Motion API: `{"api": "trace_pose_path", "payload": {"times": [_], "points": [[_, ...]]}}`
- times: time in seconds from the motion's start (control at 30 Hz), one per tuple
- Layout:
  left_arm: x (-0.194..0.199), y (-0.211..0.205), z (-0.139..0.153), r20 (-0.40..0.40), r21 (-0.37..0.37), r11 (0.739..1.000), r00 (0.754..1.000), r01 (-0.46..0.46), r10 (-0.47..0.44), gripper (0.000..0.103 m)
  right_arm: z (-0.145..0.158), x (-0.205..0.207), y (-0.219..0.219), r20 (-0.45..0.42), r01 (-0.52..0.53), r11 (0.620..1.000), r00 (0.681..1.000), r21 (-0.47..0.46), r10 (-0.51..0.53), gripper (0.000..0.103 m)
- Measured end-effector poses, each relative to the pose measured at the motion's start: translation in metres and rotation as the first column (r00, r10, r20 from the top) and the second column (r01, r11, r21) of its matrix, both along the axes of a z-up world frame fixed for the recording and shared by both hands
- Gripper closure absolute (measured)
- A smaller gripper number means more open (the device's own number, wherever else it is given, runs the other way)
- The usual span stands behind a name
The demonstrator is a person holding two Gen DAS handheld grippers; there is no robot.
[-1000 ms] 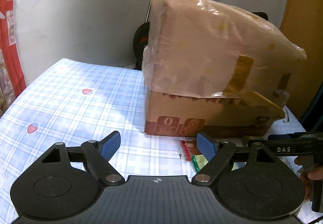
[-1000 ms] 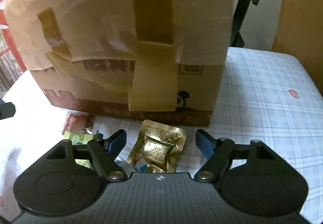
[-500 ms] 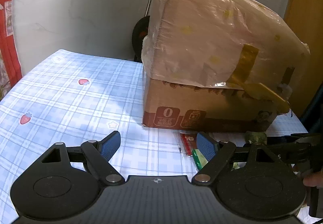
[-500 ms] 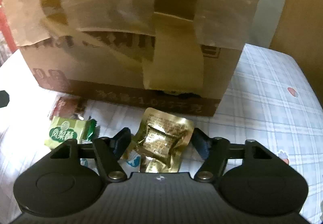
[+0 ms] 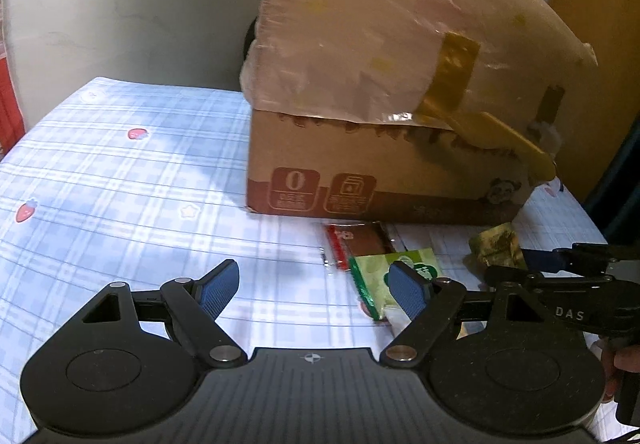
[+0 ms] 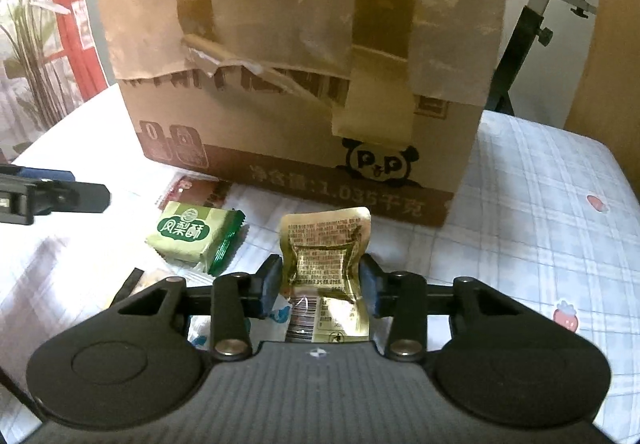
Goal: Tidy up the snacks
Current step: 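Grasp the gold foil packet with the right tool, then grasp the brown jerky packet with the left tool while the right holds the gold packet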
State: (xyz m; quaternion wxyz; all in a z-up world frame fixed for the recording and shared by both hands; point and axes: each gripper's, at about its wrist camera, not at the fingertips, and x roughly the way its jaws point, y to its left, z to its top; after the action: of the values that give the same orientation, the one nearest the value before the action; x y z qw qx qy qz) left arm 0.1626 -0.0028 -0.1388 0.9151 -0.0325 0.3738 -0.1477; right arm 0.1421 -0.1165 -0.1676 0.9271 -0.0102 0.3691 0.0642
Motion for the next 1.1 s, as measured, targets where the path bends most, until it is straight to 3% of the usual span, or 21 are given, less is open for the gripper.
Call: {"api": "trace_pose_path", "payload": {"times": [0.3,0.6,0.87,1.1], "points": [[0.007,-0.012,0.0,-0.033,0.013,1.0,0.999,0.008,-0.008,0.02,0.015,-0.021,-0.033,0.08,0.062,0.988,0.994,0.145,-0.074,0.06],[-0.009,-0.025,0.001,-0.058,0.021,0.997,0.996,0.075,-0.074,0.02,0.046,-0.043,-0.053,0.178,0.077,0.963,0.976,0.259,-0.126,0.06],[0.011,-0.028,0.003,-0.033,0.06,0.998,0.999,0.005,-0.003,0.022,0.041,-0.053,-0.047,0.166,0.057,0.96,0.98,0.274,-0.106,0.06],[0.048,-0.058,-0.004,-0.028,0.12,0.992,0.999,0.043,-0.04,0.022,0.034,-0.055,-0.052,0.151,0.077,0.95,0.98,0.304,-0.128,0.06]]}}
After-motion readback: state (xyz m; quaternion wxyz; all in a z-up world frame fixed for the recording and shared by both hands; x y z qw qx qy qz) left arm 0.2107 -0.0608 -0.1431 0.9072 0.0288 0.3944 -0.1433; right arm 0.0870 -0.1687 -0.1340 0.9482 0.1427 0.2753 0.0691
